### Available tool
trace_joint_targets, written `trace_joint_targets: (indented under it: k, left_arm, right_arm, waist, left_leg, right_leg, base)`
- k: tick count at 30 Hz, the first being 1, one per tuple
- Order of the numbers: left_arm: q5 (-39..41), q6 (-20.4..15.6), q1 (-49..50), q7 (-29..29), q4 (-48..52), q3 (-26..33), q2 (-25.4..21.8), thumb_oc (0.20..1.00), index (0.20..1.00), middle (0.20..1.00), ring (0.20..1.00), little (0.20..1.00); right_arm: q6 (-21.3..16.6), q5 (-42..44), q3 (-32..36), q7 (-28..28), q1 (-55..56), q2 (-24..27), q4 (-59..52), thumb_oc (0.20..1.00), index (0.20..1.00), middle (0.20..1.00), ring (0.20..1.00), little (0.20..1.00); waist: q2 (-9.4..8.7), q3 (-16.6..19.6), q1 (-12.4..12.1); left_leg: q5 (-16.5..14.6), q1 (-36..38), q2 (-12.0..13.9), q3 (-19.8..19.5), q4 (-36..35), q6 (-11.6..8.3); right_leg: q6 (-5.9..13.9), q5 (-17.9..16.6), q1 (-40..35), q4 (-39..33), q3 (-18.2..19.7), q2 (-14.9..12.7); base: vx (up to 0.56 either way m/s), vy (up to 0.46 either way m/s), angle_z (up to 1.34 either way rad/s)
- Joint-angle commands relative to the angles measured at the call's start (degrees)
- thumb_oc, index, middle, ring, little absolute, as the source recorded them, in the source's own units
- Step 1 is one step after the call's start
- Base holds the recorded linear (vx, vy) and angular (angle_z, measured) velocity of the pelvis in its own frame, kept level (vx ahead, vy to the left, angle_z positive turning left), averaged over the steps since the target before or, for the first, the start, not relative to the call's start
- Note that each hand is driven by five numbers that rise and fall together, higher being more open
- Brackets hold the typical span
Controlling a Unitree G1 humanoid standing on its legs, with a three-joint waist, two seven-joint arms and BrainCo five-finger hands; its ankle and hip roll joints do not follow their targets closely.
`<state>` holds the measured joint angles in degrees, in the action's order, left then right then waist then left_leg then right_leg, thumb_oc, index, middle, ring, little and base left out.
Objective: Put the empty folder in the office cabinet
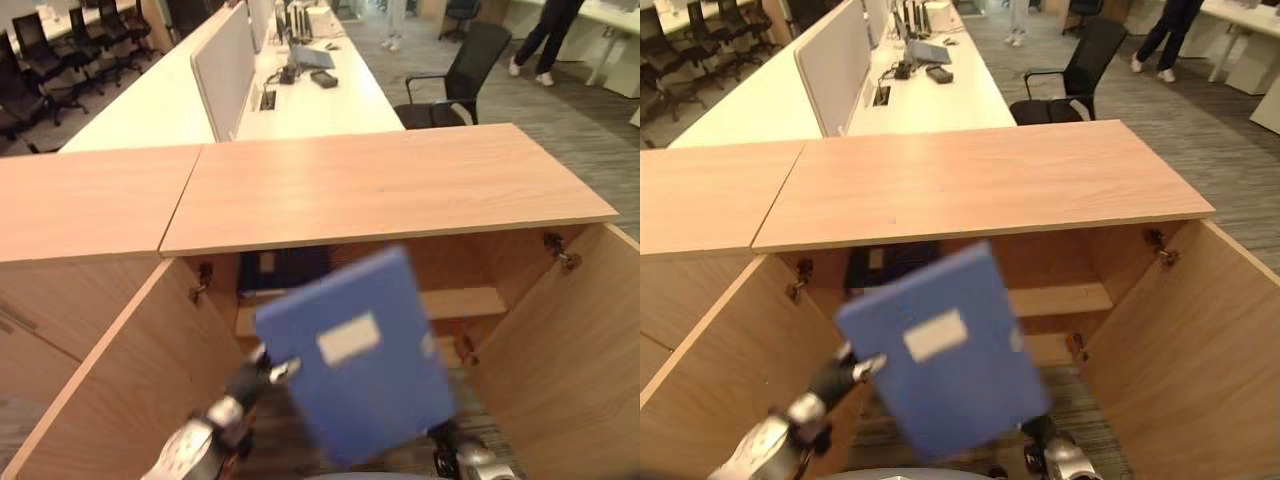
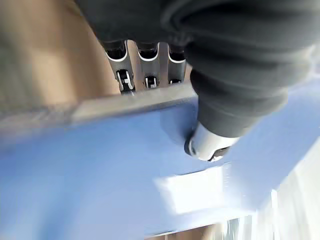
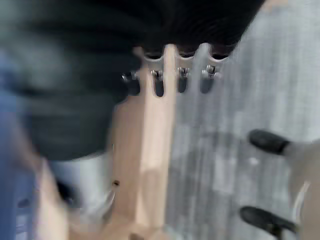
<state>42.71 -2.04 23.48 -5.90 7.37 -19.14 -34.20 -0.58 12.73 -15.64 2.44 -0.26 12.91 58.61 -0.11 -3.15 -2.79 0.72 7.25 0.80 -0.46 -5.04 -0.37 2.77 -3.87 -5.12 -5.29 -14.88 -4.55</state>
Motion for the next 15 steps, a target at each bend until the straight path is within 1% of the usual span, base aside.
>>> trace_joint_targets:
  k: [1,5,6,11,12,15]
  left_arm:
    - [2.4,-4.5,-8.5,-0.8,5.0,4.6,1.7,0.2,0.2,0.2,0.2,0.2]
    - [0.6,-4.2,-7.2,-0.1,4.1,5.7,2.6,0.2,0.2,0.2,0.2,0.2]
    - [-1.3,-3.6,-5.9,0.6,3.1,6.9,3.6,0.2,0.2,0.2,0.2,0.2]
    - [-4.1,-3.1,-4.6,1.3,2.2,8.8,4.3,0.2,0.2,0.2,0.2,0.2]
    - [-6.0,-2.7,-3.7,1.6,1.3,10.5,4.8,0.2,0.2,0.2,0.2,0.2]
    - [-8.1,-2.5,-2.8,1.7,0.5,12.7,6.0,0.2,0.2,0.2,0.2,0.2]
  right_arm:
    - [-1.6,2.8,-1.2,0.7,-1.0,-1.3,2.2,1.0,1.0,1.0,1.0,1.0]
    - [-1.4,2.9,-0.8,1.0,0.1,-1.1,0.9,1.0,1.0,1.0,1.0,1.0]
    - [-0.9,3.5,0.5,1.2,1.4,-0.9,0.1,1.0,1.0,1.0,1.0,1.0]
    - [-0.5,4.6,2.7,2.1,2.8,-0.3,-1.1,1.0,1.0,1.0,1.0,1.0]
    - [-0.4,5.9,5.0,2.5,3.8,0.3,-1.5,1.0,1.0,1.0,1.0,1.0]
    - [0.0,5.9,7.6,3.3,5.4,1.5,-3.4,1.0,1.0,1.0,1.0,1.0]
  waist:
    - [-3.67,0.3,2.4]
    - [-3.68,0.3,2.4]
    - [-3.69,0.2,2.4]
    - [-3.55,0.2,2.5]
    - [-3.57,0.1,2.6]
    - [-3.59,0.1,2.7]
  left_leg:
    - [-4.2,-0.9,-2.0,1.0,0.0,1.54]
    - [-4.1,-1.1,-2.0,0.8,0.0,1.51]
    - [-4.0,-1.4,-2.0,0.8,0.0,1.52]
    - [-4.0,-1.5,-2.0,0.8,0.0,1.55]
    - [-4.0,-1.6,-2.0,0.7,0.0,1.54]
    - [-4.0,-1.8,-2.0,0.7,0.0,1.56]
  right_leg:
    - [1.76,5.4,-4.0,2.3,1.0,-1.3]
    - [1.74,5.4,-3.9,2.3,0.9,-1.3]
    - [1.69,5.4,-3.7,2.4,0.9,-1.3]
    - [1.65,5.4,-3.5,2.3,0.8,-1.3]
    - [1.58,5.5,-3.4,2.3,0.9,-1.2]
    - [1.56,5.5,-3.5,2.2,0.8,-1.2]
  base:
    - [-0.02,-0.007,0.11]
    - [0.0,0.0,0.0]
    - [0.0,0.0,0.0]
    - [0.0,0.0,0.0]
    - [0.0,0.0,0.0]
    - [0.0,0.0,0.0]
